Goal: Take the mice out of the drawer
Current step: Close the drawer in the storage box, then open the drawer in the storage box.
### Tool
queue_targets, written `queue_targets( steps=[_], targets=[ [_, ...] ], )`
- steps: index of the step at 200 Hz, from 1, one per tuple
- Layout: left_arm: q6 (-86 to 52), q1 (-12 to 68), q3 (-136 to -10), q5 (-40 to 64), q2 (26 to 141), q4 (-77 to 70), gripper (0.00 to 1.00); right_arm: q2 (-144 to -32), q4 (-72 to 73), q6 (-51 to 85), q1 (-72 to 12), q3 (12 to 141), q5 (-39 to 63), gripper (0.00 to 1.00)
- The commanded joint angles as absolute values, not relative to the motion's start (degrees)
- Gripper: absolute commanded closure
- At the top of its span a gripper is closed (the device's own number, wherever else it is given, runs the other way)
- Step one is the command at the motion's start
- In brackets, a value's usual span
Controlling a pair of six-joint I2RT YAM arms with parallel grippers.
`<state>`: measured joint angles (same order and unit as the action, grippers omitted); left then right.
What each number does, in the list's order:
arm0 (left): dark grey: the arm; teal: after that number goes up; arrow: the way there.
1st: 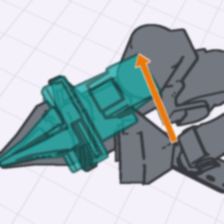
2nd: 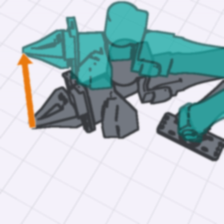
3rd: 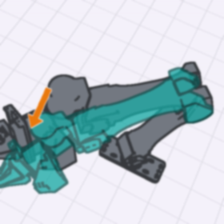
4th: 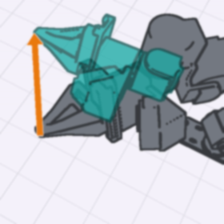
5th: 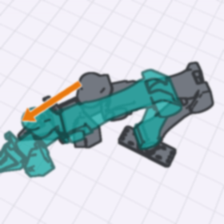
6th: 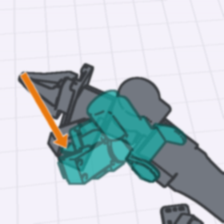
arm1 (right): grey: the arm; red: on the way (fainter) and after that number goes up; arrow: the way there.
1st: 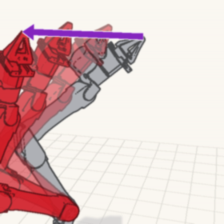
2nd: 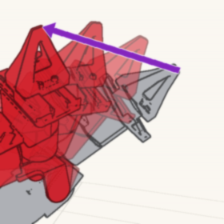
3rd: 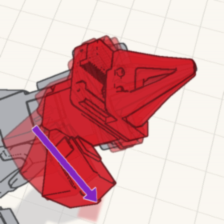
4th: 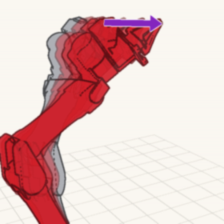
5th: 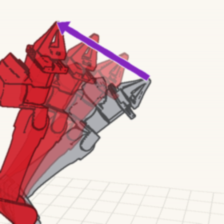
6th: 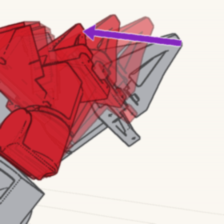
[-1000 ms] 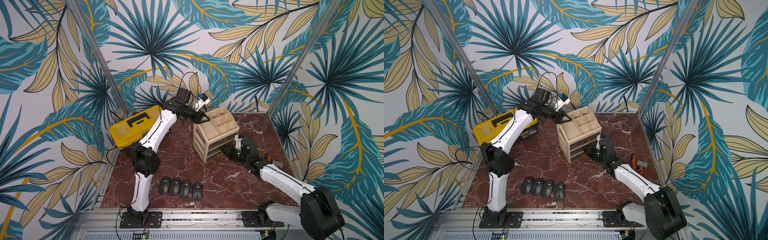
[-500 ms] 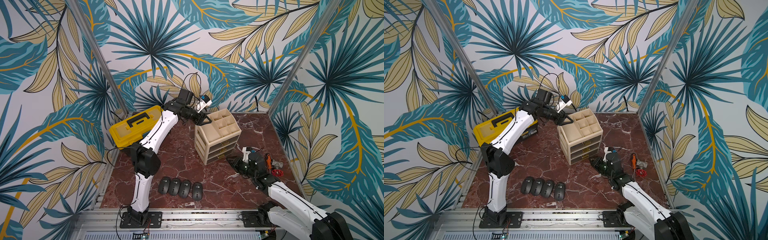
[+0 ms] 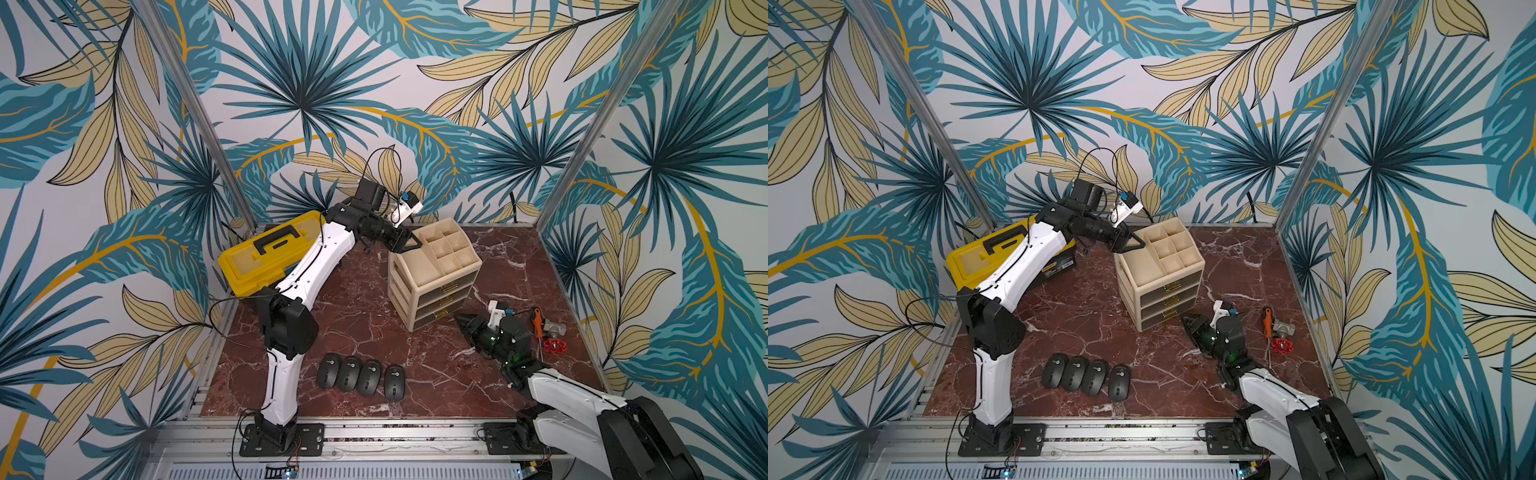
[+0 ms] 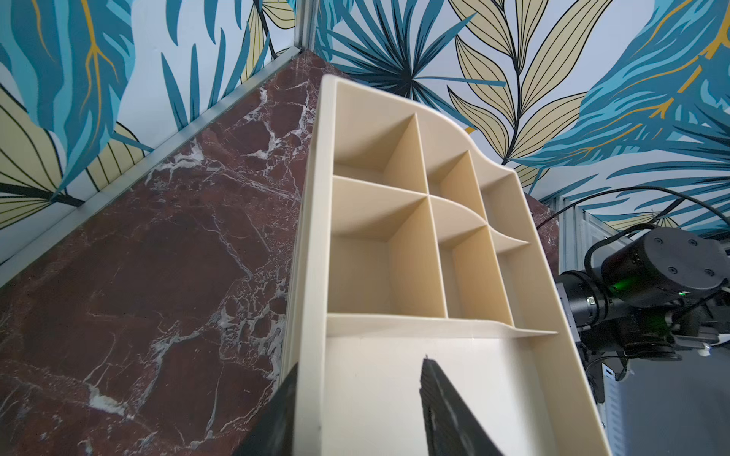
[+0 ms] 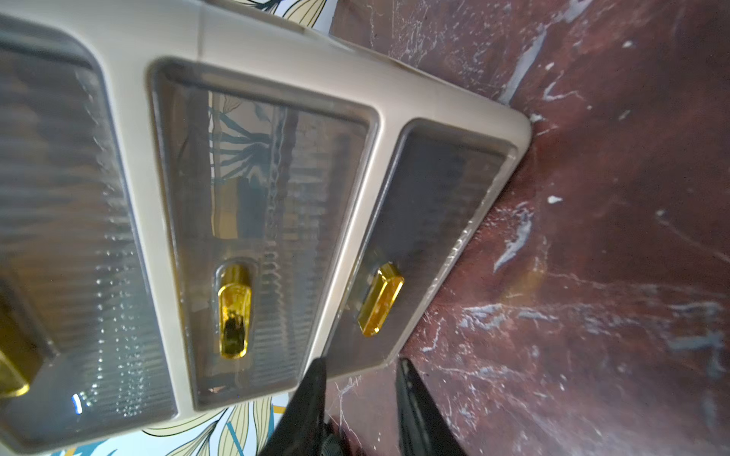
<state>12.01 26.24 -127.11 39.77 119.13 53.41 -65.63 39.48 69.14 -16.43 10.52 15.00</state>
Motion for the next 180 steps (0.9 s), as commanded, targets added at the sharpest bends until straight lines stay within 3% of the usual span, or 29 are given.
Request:
queue_targets(
  steps=[1,180],
  targets=[
    [12.6,26.6,-125.1,38.5,118.4,57.3,0.53,-69.3,50.8,71.9,-16.2,9.3,16.0,0.68],
    [12.0,26.6,-124.6,38.1,118.3,56.9,0.53,-90.0,69.0,77.2,-16.3,9.3,17.5,0.70]
  ],
)
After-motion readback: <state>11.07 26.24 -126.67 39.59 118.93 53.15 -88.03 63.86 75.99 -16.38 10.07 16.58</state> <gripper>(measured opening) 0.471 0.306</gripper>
